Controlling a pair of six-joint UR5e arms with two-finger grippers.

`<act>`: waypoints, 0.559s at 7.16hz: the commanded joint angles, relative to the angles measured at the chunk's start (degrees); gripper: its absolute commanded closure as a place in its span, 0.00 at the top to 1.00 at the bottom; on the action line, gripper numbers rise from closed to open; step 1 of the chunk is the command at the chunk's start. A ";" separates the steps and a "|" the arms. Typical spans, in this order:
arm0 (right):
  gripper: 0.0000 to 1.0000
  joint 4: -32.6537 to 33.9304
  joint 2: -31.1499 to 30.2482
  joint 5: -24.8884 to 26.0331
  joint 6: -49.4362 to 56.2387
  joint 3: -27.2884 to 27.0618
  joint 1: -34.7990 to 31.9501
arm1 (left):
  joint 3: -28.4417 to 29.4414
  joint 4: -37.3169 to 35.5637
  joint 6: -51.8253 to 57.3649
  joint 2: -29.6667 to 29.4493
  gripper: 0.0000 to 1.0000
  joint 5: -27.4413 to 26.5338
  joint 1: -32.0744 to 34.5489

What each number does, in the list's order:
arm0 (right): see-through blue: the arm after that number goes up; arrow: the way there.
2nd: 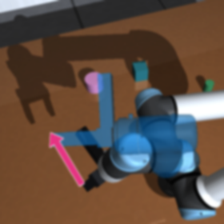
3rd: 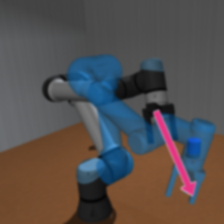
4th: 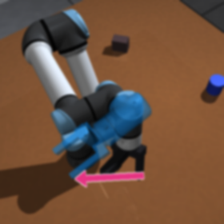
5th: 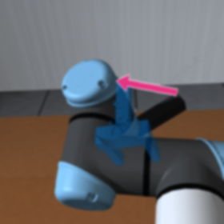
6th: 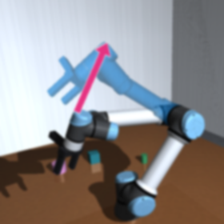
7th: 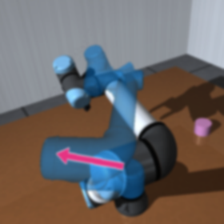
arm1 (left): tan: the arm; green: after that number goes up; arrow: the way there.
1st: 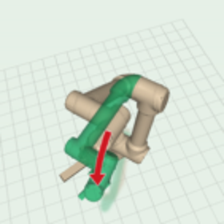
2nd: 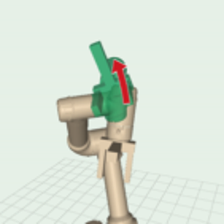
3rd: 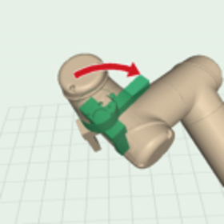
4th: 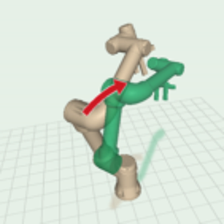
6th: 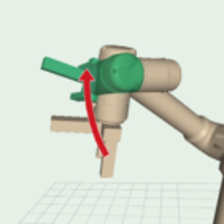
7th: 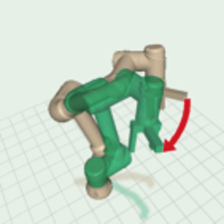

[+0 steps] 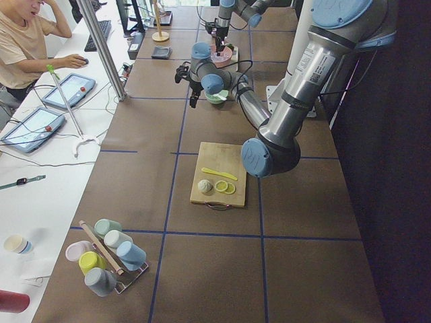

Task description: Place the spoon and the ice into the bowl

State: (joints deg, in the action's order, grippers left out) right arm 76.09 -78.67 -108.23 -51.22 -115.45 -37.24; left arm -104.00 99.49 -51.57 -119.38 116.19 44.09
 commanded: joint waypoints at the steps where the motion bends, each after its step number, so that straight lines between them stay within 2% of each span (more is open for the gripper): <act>1: 0.00 1.41 12.59 -1.62 -20.30 3.09 2.51 | -1.02 0.00 0.24 0.37 0.86 0.00 0.47; 2: 0.00 1.51 17.36 -0.06 -26.06 6.60 5.83 | -1.03 0.00 0.42 0.37 0.87 0.17 1.52; 4: 0.02 1.08 24.14 6.24 -30.58 13.02 10.94 | -1.64 0.09 0.51 0.37 0.87 0.44 2.84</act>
State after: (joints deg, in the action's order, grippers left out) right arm 77.40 -58.92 -105.64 -78.46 -106.50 -29.42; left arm -105.36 99.55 -51.12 -119.02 116.49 46.24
